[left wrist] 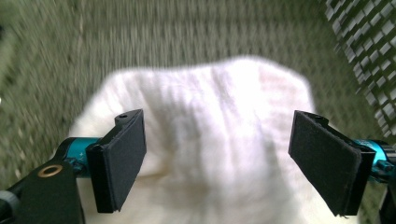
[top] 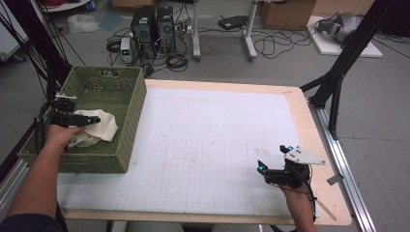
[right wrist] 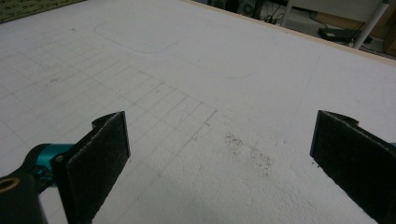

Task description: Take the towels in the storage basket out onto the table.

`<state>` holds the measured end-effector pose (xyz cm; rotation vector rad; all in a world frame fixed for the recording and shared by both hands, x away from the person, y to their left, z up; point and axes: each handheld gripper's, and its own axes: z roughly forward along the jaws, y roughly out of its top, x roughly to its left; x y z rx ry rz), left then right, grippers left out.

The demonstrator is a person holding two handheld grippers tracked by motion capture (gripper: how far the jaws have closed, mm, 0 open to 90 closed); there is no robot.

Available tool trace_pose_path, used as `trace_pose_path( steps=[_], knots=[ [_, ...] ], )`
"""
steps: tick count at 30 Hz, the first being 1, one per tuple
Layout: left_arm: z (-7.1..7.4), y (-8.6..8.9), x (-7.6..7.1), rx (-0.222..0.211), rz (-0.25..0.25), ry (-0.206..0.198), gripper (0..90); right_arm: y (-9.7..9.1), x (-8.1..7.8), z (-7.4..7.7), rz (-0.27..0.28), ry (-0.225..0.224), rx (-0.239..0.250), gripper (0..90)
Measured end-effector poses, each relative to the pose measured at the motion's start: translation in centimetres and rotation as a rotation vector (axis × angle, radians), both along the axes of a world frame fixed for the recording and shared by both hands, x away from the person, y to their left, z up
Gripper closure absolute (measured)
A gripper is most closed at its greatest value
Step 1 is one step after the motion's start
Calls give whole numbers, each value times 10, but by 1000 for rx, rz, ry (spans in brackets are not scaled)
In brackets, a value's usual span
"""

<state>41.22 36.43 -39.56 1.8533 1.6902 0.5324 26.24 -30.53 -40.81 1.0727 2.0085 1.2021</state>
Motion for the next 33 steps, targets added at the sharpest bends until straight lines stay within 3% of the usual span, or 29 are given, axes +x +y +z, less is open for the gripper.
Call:
trace_pose_path(
  steps=[5, 10, 12, 15, 18, 22, 26, 29, 30, 31, 33],
  knots=[
    [-11, -1, 3, 33, 26, 119, 185, 0, 0, 0, 4, 4, -4, 40],
    [-14, -2, 4, 51, 19, 171, 241, -1, -1, 0, -3, 7, 1, 40],
    [-12, 0, 3, 44, 30, 185, 421, -1, -1, 0, -4, 9, 2, 40],
    [-9, 0, 1, 31, 8, 180, 669, -2, -1, 1, -4, 5, 1, 40],
    [-6, 0, 1, 31, 4, 170, 731, -2, -1, 1, -8, 6, 2, 40],
    [2, 0, -2, 22, 10, 102, 744, -2, -1, 1, -10, 5, 4, 40],
    [18, 5, -10, -45, 14, -23, 747, -2, -1, 1, -10, 7, 4, 40],
    [27, 11, -16, -64, 25, -93, 748, -3, -1, 2, -10, 5, 10, 41],
    [37, 13, -22, -76, 16, -151, 748, -3, -1, 3, -9, 0, 6, 40],
    [37, 13, -22, -76, 16, -151, 749, -3, -1, 3, -9, 0, 6, 40],
    [45, 14, -27, -94, 13, -195, 749, -3, -2, 3, -8, -1, 10, 41]
  ],
)
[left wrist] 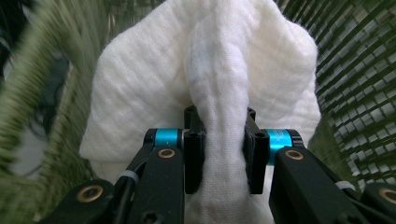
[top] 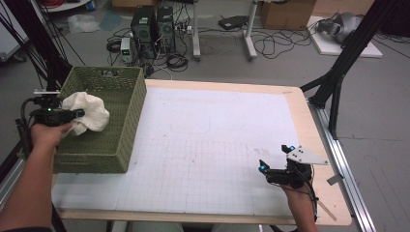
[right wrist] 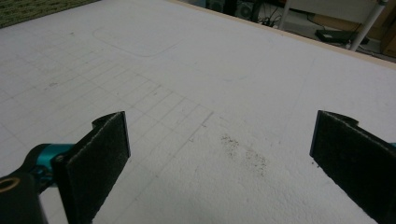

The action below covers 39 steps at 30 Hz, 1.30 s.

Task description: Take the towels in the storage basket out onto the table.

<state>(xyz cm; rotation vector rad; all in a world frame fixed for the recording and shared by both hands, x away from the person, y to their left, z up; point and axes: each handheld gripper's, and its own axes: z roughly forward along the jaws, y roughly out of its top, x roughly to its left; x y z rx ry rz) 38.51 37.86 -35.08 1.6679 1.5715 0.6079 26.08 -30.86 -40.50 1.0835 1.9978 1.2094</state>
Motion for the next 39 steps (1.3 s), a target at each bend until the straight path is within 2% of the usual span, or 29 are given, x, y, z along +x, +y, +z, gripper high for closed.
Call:
trace_pose_path(
  steps=[2, 5, 8, 11, 14, 18, 21, 25, 32, 39],
  knots=[
    [8, 0, -4, -4, -11, -39, 749, 0, 0, 0, 3, -2, 0, 41],
    [22, 0, -11, -47, -9, -122, 750, 0, 0, 1, 5, 8, 4, 50],
    [34, -2, -16, -38, -17, -197, 750, 0, -1, 2, 1, 5, 5, 50],
    [44, -5, -21, -61, -39, -270, 750, 0, -1, 2, 3, 4, 5, 50],
    [55, -10, -28, -82, -53, -324, 750, 0, -1, 2, 6, -2, 2, 50],
    [66, -17, -35, -95, -73, -377, 749, 1, -1, 3, 4, -1, 3, 49],
    [76, -25, -41, -122, -107, -421, 749, 1, -1, 3, 8, -6, -3, 49],
    [89, -42, -47, -133, -165, -452, 749, 2, -1, 3, 8, -3, -1, 49],
    [101, -77, -54, -148, -277, -495, 749, 3, -1, 3, 13, -6, -2, 49],
    [107, -122, -58, -160, -410, -499, 749, 3, -1, 3, 12, -5, -1, 49]
  ],
)
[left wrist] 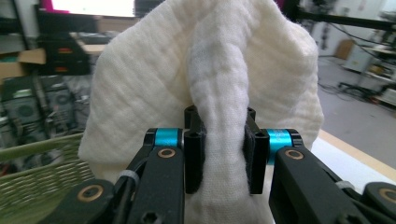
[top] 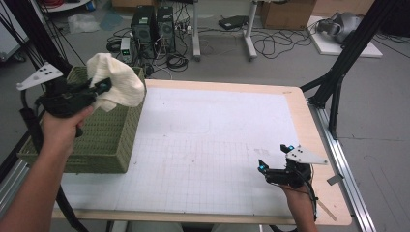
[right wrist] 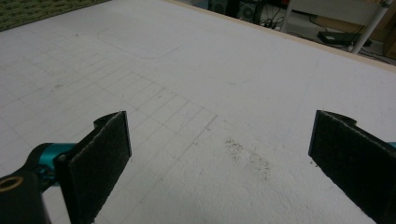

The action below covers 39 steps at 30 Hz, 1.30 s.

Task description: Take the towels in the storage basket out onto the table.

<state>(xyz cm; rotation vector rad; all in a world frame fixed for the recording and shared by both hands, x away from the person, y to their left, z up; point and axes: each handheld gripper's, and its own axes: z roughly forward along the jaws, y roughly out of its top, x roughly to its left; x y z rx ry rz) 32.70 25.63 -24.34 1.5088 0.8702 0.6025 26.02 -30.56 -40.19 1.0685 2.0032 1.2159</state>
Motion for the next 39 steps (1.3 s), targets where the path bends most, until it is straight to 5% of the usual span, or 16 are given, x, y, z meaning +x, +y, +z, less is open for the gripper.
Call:
trace_pose_path(
  steps=[9, 17, 28, 32, 35, 39],
  knots=[
    [-20, -65, -1, 57, -165, 35, 749, 0, 0, 0, 2, 2, 0, 49],
    [-46, -114, 1, 76, -257, 73, 748, 0, 0, 0, -1, -2, -2, 49],
    [-107, -187, 13, 161, -361, 177, 743, 0, 1, -1, -3, 5, -4, 49],
    [-127, -207, 16, 181, -397, 220, 739, -1, 1, -2, -7, 5, -4, 49],
    [-144, -218, 18, 236, -420, 251, 738, -2, 1, -2, -10, 9, -2, 50],
    [-163, -225, 22, 251, -404, 295, 730, -1, 1, -2, -8, 10, -4, 49]
  ],
)
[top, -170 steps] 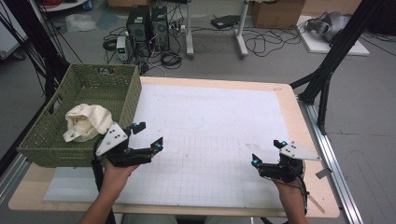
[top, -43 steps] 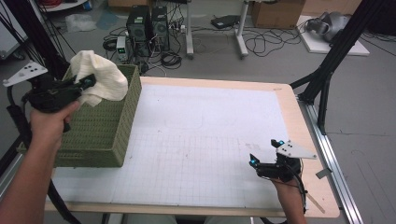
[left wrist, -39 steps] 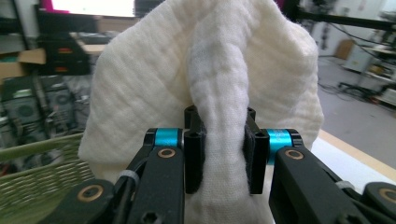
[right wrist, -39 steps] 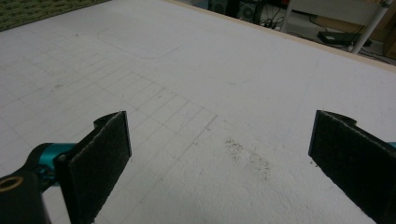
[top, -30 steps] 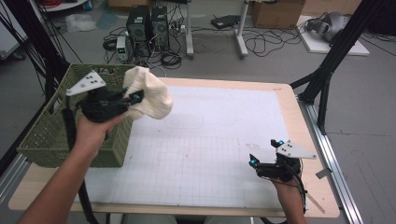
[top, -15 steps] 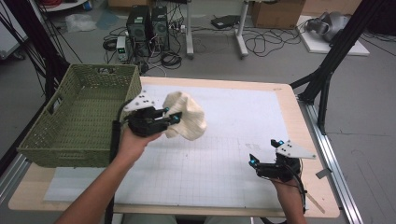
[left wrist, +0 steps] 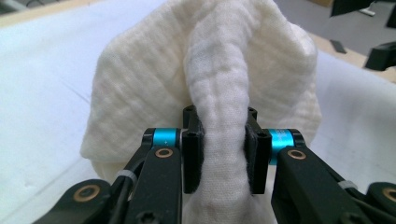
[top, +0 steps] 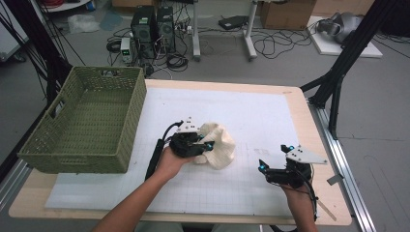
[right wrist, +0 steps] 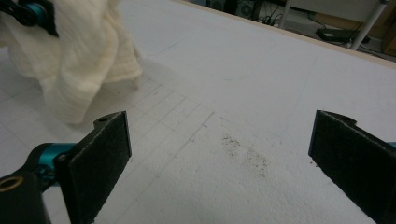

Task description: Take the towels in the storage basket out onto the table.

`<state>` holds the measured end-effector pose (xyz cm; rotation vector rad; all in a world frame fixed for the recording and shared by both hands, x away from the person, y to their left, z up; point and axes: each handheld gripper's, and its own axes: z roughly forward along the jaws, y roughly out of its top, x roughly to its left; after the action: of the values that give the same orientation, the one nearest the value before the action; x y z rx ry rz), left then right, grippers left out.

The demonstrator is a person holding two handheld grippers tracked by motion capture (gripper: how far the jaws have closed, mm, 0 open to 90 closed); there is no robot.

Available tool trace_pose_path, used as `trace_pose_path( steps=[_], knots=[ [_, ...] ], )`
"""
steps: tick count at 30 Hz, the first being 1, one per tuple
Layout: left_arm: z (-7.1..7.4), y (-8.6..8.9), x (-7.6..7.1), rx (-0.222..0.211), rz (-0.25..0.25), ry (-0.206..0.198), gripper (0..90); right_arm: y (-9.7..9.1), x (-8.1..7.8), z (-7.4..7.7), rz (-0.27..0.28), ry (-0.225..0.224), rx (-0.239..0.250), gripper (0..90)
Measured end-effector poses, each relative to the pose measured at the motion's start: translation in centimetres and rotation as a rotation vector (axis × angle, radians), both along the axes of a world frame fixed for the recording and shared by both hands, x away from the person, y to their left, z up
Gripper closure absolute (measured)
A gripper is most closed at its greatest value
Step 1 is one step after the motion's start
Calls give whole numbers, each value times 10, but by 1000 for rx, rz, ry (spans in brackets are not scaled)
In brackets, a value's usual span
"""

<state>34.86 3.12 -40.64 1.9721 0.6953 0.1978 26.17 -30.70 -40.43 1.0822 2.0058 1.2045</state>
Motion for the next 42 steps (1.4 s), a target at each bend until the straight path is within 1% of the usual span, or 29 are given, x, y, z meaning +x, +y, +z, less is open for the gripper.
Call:
trace_pose_path(
  steps=[1, 2, 3, 4, 6, 7, 9, 10, 11, 12, 13, 14, 15, 18, 20, 22, 25, 26, 27, 29, 30, 31, 33, 36, 38, 41, 42],
  knots=[
    [-4, -2, 2, 18, -6, 8, 724, 0, 0, 0, 3, 1, -5, 49],
    [-7, -4, 3, 32, -5, 6, 719, 1, 0, 0, 2, 4, -2, 49],
    [-9, -6, 4, 39, 0, 5, 713, 1, 0, 0, 3, 4, -4, 50],
    [-12, -8, 6, 34, 15, 11, 694, 1, 0, -1, 7, 4, -8, 49],
    [-15, -9, 9, 31, 41, 27, 618, 2, 0, -1, 7, 5, -7, 49],
    [-17, -9, 11, 39, 53, 36, 580, 2, 1, -1, 7, 4, -7, 49],
    [-21, -9, 13, 40, 76, 54, 453, 2, 0, -1, 4, 9, -6, 50],
    [-20, -8, 13, 47, 95, 52, 381, 1, 0, -1, 4, 8, -5, 49],
    [-19, -6, 13, 52, 115, 41, 313, 1, 0, -1, 3, 10, -5, 49],
    [-16, -3, 13, 38, 144, 32, 222, 1, 1, -1, 4, 5, -9, 50],
    [-13, -1, 13, 30, 162, 27, 222, 1, 1, -1, 4, 5, -9, 49],
    [-9, 3, 12, 9, 190, 18, 212, 1, 1, -1, 3, 9, -6, 49],
    [-4, 10, 11, -17, 202, 2, 217, 1, 1, -1, 4, 7, -9, 49],
    [7, 29, 3, -86, 224, -60, 215, 2, 1, -1, 7, 5, -10, 49],
    [9, 41, -3, -103, 228, -93, 213, 3, 1, -1, 11, 0, -13, 49],
    [8, 55, -11, -125, 237, -110, 210, 4, 2, -1, 16, 4, -8, 49],
    [5, 69, -18, -144, 246, -113, 210, 6, 2, -1, 19, 15, 3, 50],
    [3, 77, -22, -156, 258, -117, 210, 6, 2, 0, 21, 10, 0, 50],
    [2, 82, -24, -158, 260, -120, 210, 7, 2, 0, 19, 10, 4, 50],
    [-1, 90, -29, -171, 278, -140, 209, 8, 3, 0, 20, 4, -13, 49],
    [-2, 94, -31, -172, 279, -143, 210, 9, 3, -1, 22, 3, -28, 49],
    [-4, 97, -33, -167, 282, -147, 209, 9, 3, -1, 23, 8, -31, 49],
    [-6, 103, -36, -179, 286, -149, 212, 10, 3, -2, 27, 8, -36, 49],
    [-8, 109, -40, -179, 296, -160, 212, 11, 4, -1, 27, 8, -16, 49],
    [-11, 111, -42, -171, 292, -170, 212, 10, 5, -1, 23, 16, -19, 61],
    [-16, 113, -42, -158, 291, -158, 212, 12, 5, 1, 26, 22, -10, 66],
    [-17, 113, -42, -161, 293, -155, 212, 12, 6, 1, 32, 21, -6, 66]
  ],
)
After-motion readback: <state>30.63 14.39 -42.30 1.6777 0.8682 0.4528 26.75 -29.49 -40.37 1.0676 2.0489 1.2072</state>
